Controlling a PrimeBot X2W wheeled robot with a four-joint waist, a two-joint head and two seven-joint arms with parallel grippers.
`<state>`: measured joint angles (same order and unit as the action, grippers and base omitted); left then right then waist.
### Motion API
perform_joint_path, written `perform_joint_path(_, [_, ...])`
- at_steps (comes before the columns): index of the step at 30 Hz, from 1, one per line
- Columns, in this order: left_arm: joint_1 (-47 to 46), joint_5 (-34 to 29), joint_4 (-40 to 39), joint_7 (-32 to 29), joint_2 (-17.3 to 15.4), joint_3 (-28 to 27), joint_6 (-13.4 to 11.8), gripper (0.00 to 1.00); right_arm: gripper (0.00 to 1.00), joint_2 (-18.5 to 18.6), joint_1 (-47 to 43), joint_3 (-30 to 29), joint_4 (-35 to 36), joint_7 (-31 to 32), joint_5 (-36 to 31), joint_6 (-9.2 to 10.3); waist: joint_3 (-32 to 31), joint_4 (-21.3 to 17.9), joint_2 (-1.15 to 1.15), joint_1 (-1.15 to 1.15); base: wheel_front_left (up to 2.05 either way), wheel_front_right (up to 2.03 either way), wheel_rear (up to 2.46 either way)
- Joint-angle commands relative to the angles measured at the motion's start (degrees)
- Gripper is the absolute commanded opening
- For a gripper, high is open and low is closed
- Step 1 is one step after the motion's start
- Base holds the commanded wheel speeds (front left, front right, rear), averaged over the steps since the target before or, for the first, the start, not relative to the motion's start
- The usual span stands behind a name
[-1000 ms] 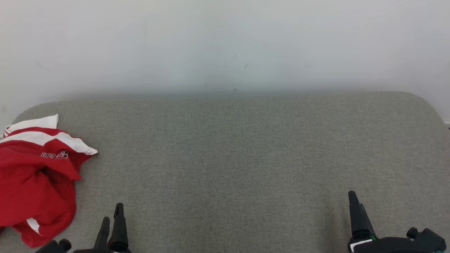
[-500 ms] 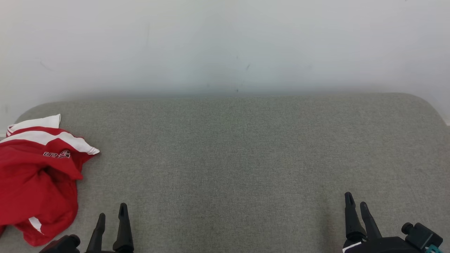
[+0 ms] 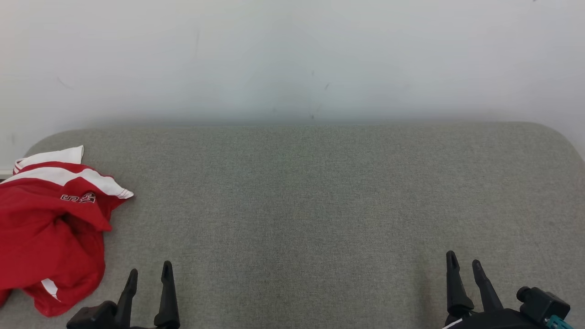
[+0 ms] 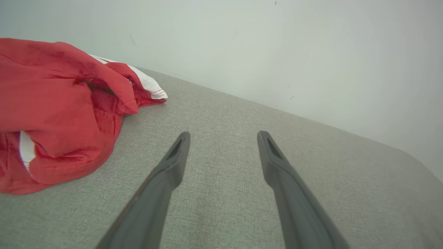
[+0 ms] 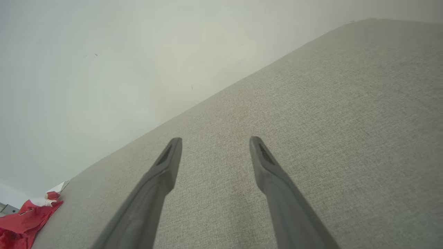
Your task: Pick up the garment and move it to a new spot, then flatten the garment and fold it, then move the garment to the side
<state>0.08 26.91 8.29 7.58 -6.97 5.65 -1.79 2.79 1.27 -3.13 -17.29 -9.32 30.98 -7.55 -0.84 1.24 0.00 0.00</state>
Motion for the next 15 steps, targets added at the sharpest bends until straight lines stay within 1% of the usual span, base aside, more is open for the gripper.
perform_joint_path(1, [0.4, -1.7, -0.7, 0.7, -0.6, 0.4, -0.4, 1.0, 1.0, 0.1, 0.9, -0.1, 0.5, -0.6, -1.6, 0.07, 0.0, 0.0, 0.0, 0.0, 0.0, 0.0, 0.0])
perform_joint_path(7, [0.6, -4.5, -0.6, 1.6, -1.2, 0.9, -1.1, 1.0, 1.0, 0.1, 0.7, 0.4, 0.6, -1.3, -4.6, 0.08, -0.2, 0.0, 0.0, 0.0, 0.0, 0.0, 0.0])
perform_joint_path(15, [0.9, -7.8, -0.1, 2.8, -1.6, 1.0, -1.1, 1.0, 1.0, 0.1, 0.8, 1.1, 0.1, -2.2, -8.5, 0.08, -0.4, 0.1, 0.0, 0.0, 0.0, 0.0, 0.0])
